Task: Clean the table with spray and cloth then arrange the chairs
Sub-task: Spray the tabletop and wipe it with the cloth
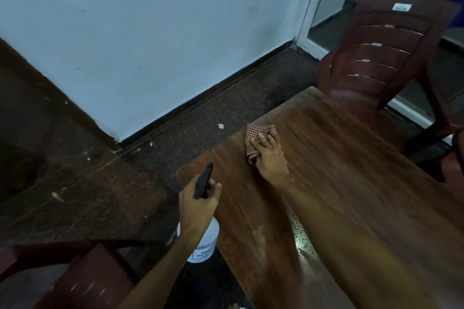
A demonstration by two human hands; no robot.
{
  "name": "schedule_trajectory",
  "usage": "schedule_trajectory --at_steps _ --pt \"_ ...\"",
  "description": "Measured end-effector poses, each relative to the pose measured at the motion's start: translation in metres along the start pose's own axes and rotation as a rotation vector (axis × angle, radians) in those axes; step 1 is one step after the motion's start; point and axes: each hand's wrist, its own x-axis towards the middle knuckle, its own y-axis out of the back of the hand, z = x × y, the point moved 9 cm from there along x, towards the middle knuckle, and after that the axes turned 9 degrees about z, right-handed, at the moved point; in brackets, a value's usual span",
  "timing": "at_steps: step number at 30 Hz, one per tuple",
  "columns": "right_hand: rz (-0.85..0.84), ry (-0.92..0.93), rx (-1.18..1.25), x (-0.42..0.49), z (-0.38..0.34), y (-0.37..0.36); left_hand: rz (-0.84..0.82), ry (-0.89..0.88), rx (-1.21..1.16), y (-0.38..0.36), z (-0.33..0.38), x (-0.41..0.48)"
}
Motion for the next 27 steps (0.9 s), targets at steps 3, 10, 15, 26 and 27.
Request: schedule_trajectory --at_steps 3,10,15,26,27 --pt "-0.064 0.198 -0.007 0.011 -0.038 -0.014 -0.02 -0.025 0.009 -0.011 0.009 0.017" --pt "0.002 -0.042 -0.02 0.035 0.003 0.009 -0.072 -0.11 0.066 -0.034 0.034 0.049" --pt "-0.111 0.289 0.007 0.019 -0.014 -0.006 -0.116 -0.119 0.083 -0.056 0.048 0.053" --pt "0.036 0.04 0.041 0.118 0.091 0.024 -0.172 -0.147 0.147 -0.13 0.081 0.096" --pt "0.065 -0.061 0.053 0.134 0.114 0.032 -0.172 -0.153 0.14 -0.14 0.088 0.102"
